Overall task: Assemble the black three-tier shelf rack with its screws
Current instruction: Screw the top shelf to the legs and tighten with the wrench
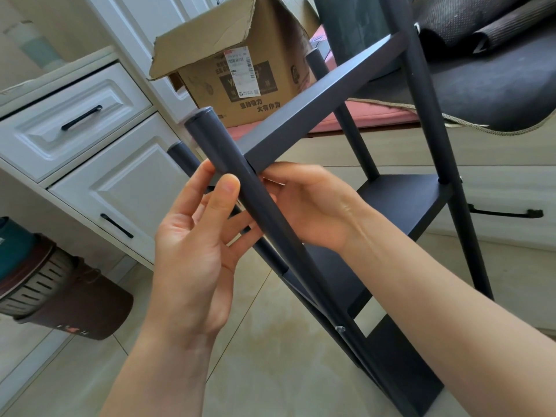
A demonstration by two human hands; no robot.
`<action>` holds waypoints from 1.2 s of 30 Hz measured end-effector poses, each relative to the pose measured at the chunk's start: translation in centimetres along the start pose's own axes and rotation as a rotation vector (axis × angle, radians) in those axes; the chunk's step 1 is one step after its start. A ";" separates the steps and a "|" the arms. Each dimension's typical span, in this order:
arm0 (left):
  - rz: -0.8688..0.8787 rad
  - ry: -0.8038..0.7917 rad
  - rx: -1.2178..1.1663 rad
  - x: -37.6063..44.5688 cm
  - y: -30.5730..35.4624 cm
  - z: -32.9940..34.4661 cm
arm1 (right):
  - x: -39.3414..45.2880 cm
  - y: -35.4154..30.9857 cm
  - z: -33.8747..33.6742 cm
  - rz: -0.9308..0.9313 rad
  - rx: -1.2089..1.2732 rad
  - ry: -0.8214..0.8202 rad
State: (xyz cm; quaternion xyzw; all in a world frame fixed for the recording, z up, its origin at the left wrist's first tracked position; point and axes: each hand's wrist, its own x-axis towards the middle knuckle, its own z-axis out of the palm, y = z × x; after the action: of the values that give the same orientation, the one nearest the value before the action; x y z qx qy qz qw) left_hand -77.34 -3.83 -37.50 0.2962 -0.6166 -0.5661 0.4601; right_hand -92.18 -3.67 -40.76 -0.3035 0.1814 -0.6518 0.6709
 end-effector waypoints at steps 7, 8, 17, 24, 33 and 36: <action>0.004 -0.020 -0.015 -0.3 -0.1 -0.1 | 0.1 0.5 0.4 0.037 -0.085 0.049; 0.007 -0.024 -0.011 -0.3 -0.1 -0.1 | 0.2 0.4 0.4 0.025 -0.082 0.047; 0.005 -0.019 -0.018 -0.2 -0.1 0.1 | -0.1 0.3 -0.1 0.027 -0.041 -0.029; 0.009 -0.030 -0.018 -0.3 -0.1 -0.1 | 0.0 0.5 0.2 0.042 -0.079 0.022; 0.003 -0.033 -0.012 -0.2 0.0 0.0 | -0.2 0.6 0.1 0.004 -0.004 -0.062; 0.009 -0.031 -0.016 -0.2 -0.1 0.0 | -0.1 0.5 0.2 -0.012 -0.030 0.000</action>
State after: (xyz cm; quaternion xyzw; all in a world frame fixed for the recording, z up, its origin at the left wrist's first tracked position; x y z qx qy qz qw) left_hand -77.29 -3.62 -37.61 0.2810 -0.6203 -0.5736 0.4552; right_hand -91.65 -3.55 -40.97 -0.3147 0.1897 -0.6530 0.6623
